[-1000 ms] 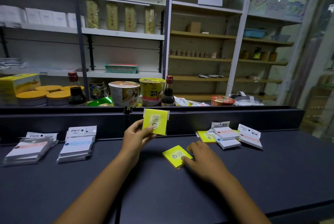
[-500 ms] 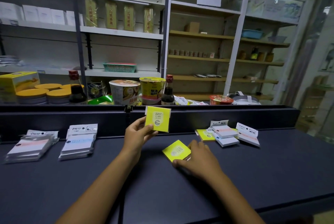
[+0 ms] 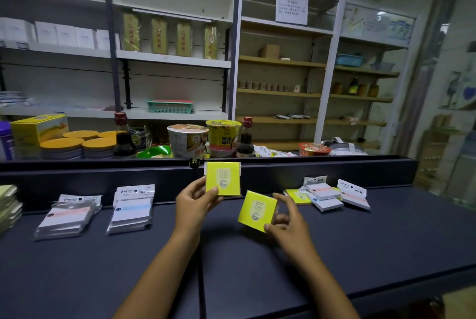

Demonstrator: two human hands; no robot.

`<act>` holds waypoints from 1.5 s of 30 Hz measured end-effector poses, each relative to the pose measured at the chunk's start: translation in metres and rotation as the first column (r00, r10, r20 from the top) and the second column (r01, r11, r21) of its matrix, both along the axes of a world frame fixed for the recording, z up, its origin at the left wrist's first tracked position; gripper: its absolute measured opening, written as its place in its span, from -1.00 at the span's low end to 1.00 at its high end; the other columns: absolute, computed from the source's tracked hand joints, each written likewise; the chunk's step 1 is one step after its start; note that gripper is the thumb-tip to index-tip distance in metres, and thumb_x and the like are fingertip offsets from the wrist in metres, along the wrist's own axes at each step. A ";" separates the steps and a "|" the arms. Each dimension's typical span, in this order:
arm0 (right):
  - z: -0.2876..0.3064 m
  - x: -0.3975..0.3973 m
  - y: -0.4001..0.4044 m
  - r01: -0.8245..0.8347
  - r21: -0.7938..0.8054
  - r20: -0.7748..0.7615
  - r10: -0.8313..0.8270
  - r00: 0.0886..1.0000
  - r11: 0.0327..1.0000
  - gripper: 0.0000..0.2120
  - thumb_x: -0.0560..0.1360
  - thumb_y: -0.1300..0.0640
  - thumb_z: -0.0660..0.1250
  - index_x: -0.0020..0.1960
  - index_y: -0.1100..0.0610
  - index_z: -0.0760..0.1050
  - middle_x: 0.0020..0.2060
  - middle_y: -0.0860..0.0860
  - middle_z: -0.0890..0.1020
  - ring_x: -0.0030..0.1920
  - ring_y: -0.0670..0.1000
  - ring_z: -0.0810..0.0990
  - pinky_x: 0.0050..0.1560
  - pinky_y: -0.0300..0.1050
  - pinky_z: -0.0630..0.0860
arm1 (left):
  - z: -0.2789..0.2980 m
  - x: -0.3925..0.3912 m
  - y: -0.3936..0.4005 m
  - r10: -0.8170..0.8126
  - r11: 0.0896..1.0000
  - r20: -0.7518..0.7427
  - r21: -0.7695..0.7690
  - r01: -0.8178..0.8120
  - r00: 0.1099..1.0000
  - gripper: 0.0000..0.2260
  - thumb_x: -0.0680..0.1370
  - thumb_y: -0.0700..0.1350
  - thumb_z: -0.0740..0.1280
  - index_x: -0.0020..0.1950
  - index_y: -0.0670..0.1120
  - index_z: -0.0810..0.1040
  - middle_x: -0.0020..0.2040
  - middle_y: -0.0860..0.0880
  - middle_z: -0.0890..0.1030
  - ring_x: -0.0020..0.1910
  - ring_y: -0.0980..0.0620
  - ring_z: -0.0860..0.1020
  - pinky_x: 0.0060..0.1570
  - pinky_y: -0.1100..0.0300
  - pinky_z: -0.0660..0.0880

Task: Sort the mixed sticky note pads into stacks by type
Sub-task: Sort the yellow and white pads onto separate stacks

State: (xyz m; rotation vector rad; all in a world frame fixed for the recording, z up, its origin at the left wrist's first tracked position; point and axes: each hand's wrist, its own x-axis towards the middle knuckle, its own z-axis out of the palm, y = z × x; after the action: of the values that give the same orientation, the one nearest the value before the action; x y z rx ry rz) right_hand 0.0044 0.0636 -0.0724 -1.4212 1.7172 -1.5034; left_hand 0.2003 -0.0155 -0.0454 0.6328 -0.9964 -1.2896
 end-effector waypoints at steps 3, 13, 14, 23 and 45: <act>0.003 0.019 0.011 0.021 -0.083 0.096 -0.013 0.995 0.996 -0.31 0.41 0.36 0.44 0.29 -0.29 0.39 -0.25 0.07 0.60 -0.18 0.03 0.63 0.02 0.04 0.60 | -0.002 0.026 0.015 0.036 0.999 -0.010 -0.036 -0.036 0.999 -0.68 0.53 -0.34 0.37 0.27 -0.18 0.50 0.04 -0.17 0.69 0.01 -0.11 0.69 -0.13 0.21 0.64; 0.017 0.106 0.062 0.016 -0.218 0.262 0.043 0.964 0.976 -0.45 0.48 0.38 0.41 0.28 -0.14 0.44 -0.14 0.15 0.68 -0.09 0.03 0.70 -0.13 -0.25 0.61 | -0.004 0.130 0.067 0.144 0.981 0.045 -0.139 -0.136 0.989 -0.73 0.51 -0.28 0.42 0.09 0.04 0.49 -0.02 -0.21 0.70 -0.03 -0.12 0.70 -0.08 0.15 0.64; 0.017 0.112 0.065 0.015 -0.223 0.264 0.046 0.963 0.975 -0.48 0.48 0.38 0.41 0.26 -0.13 0.44 -0.13 0.14 0.69 -0.08 0.02 0.70 -0.11 -0.24 0.61 | -0.004 0.138 0.070 0.146 0.980 0.044 -0.142 -0.139 0.988 -0.73 0.51 -0.29 0.42 0.05 0.05 0.50 -0.01 -0.23 0.69 -0.04 -0.14 0.70 -0.07 0.14 0.65; 0.014 0.157 0.081 -0.105 -0.238 0.177 0.149 0.973 0.966 -0.66 0.50 0.35 0.41 0.05 -0.08 0.52 -0.15 0.05 0.72 -0.07 -0.01 0.70 -0.05 -0.15 0.64 | -0.006 0.194 0.107 0.196 0.975 0.090 -0.127 -0.184 0.976 -0.91 0.51 -0.30 0.40 0.00 -0.19 0.60 -0.08 -0.20 0.67 -0.12 -0.15 0.66 -0.13 0.22 0.62; 0.029 0.327 0.066 -0.463 -0.315 0.145 0.524 0.840 0.829 -0.72 0.53 0.36 0.36 0.06 0.00 0.63 -0.06 0.02 0.70 -0.01 -0.02 0.67 0.00 -0.13 0.63 | 0.005 0.375 0.179 0.566 0.821 0.215 -0.224 -0.524 0.795 -0.76 0.44 -0.15 0.48 0.10 -0.02 0.66 -0.03 -0.08 0.68 -0.12 0.01 0.68 -0.13 0.23 0.62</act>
State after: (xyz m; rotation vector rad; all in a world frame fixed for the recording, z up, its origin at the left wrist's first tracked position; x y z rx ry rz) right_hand 0.3312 0.1294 -0.0435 -1.5998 0.9257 -1.5533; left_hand 0.5755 0.1636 -0.0408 0.9180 -1.0220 -0.6105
